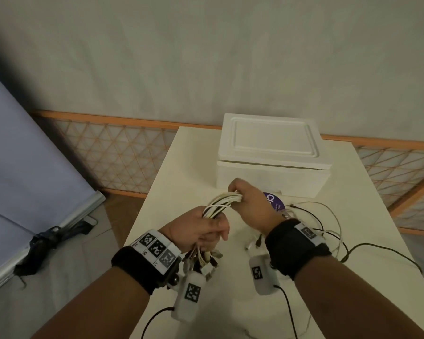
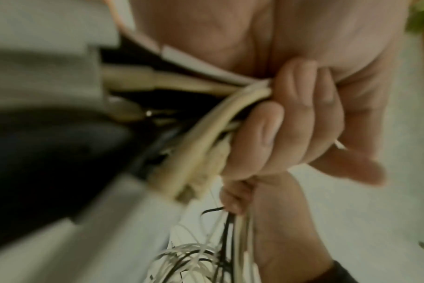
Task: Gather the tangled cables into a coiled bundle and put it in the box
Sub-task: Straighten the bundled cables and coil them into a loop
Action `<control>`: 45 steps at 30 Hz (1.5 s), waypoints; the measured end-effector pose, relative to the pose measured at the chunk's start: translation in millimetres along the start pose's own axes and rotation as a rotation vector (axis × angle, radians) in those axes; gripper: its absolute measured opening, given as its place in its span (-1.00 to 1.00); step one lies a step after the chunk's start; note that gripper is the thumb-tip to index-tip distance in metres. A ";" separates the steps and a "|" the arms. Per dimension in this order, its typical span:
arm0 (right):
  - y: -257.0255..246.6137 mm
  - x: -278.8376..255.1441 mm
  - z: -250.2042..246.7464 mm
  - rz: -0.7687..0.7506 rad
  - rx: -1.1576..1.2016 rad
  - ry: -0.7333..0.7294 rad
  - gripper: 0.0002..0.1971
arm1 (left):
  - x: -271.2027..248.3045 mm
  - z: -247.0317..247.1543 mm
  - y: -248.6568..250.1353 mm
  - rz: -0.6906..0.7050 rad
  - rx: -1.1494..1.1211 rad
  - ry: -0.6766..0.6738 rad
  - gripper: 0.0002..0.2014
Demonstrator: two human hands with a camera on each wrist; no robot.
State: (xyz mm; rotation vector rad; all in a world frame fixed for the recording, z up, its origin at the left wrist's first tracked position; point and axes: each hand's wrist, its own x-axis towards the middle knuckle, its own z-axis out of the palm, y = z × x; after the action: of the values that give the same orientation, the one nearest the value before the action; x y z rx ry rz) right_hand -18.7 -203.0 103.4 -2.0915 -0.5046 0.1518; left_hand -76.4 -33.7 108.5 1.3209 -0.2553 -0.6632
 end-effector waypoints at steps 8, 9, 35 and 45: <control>-3.0 9.1 -33.3 0.054 -0.627 -0.033 -0.69 | 4.7 -5.9 -17.5 -0.296 0.524 0.183 -0.61; -3.0 5.7 -33.7 0.083 -0.675 -0.072 -0.77 | 6.5 -8.1 -17.9 -0.314 0.579 0.243 -0.59; 60.2 -16.2 -66.3 0.212 -0.813 -0.148 -0.82 | -4.5 -7.1 10.3 -0.235 0.986 0.219 -0.71; 85.1 -53.2 -130.8 0.336 -0.632 -0.058 -0.63 | -24.2 -55.7 25.4 -0.320 0.820 0.377 -0.54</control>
State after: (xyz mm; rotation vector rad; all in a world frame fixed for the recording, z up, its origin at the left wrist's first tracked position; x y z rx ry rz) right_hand -2.6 -367.0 99.1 -2.7918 -0.2427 0.2742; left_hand -58.3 27.8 123.2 2.2748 0.0086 -0.5738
